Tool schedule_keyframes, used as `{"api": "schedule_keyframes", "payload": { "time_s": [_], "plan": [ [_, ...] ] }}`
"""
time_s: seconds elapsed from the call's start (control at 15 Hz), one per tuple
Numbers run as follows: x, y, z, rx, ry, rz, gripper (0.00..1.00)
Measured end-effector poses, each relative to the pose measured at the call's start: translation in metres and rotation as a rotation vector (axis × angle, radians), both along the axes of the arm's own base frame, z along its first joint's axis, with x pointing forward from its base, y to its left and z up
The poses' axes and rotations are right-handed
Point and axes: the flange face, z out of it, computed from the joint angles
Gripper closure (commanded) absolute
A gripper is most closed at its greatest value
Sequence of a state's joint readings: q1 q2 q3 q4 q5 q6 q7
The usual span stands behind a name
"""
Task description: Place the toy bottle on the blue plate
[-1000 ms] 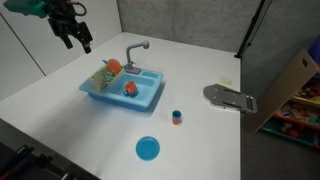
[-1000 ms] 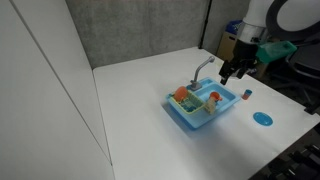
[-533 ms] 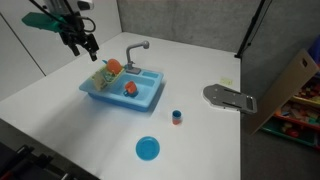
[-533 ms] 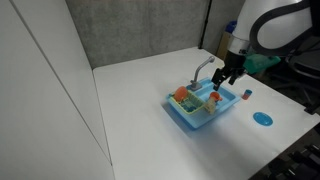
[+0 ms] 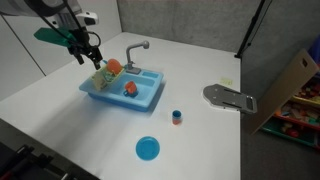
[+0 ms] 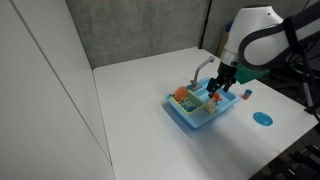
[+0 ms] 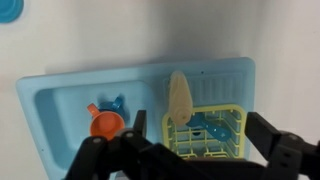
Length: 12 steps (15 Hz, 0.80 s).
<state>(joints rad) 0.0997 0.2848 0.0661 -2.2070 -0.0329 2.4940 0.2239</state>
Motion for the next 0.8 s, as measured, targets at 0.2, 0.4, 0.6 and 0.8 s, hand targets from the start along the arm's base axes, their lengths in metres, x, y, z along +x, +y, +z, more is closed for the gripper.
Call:
{"api": "schedule_keyframes", "payload": {
  "time_s": [0.2, 0.4, 0.6, 0.8],
  "plan": [
    [0.004, 0.000, -0.010, -0.004, 0.011, -0.005, 0.00],
    [0.009, -0.001, -0.021, -0.009, 0.024, -0.014, 0.00],
    [0.014, -0.001, -0.032, -0.020, 0.032, -0.021, 0.00],
    [0.019, 0.002, -0.040, -0.025, 0.037, -0.024, 0.00]
  ]
}}
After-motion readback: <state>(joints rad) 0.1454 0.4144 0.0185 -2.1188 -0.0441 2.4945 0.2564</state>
